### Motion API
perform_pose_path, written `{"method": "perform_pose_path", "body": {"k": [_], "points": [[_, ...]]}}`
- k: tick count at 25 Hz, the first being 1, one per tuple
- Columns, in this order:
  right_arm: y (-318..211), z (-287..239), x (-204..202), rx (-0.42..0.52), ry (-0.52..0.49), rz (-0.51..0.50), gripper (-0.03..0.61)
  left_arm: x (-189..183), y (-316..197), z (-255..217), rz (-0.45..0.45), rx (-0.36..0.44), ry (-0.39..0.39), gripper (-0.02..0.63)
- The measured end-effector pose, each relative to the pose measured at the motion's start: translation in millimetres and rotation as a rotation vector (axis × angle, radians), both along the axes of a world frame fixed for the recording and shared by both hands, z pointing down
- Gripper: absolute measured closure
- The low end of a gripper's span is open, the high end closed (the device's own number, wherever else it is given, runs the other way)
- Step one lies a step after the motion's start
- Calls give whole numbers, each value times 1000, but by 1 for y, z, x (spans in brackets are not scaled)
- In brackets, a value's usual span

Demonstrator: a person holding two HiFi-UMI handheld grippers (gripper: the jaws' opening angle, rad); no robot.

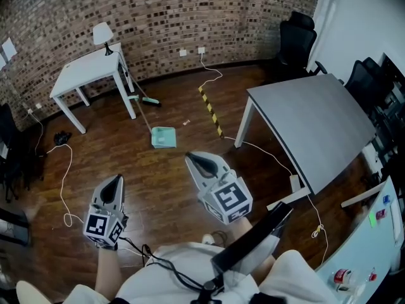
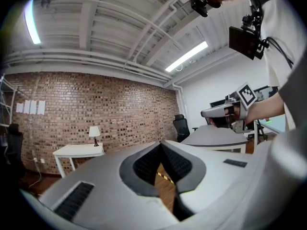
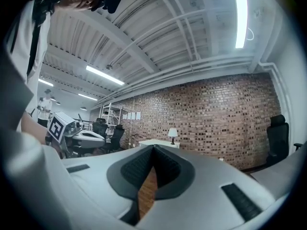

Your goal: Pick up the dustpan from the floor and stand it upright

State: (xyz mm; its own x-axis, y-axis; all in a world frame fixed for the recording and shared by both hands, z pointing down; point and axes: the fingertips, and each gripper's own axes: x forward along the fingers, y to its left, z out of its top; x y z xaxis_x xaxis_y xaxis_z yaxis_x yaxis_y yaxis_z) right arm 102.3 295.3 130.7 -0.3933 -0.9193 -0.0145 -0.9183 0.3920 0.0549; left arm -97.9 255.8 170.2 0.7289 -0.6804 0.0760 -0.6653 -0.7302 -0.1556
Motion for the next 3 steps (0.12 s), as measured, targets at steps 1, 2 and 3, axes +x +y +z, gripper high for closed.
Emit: {"method": "perform_pose_path", "body": {"k": [1, 2, 3], "points": [[-1, 0, 0, -4, 1, 3, 601, -1, -1, 0, -1, -3, -1, 621], [-1, 1, 0, -6, 2, 6, 601, -2, -2, 1, -2, -6, -2, 621], [-2, 1, 0, -9, 2, 8, 601, -2, -2, 1, -3, -7, -3, 621]]}}
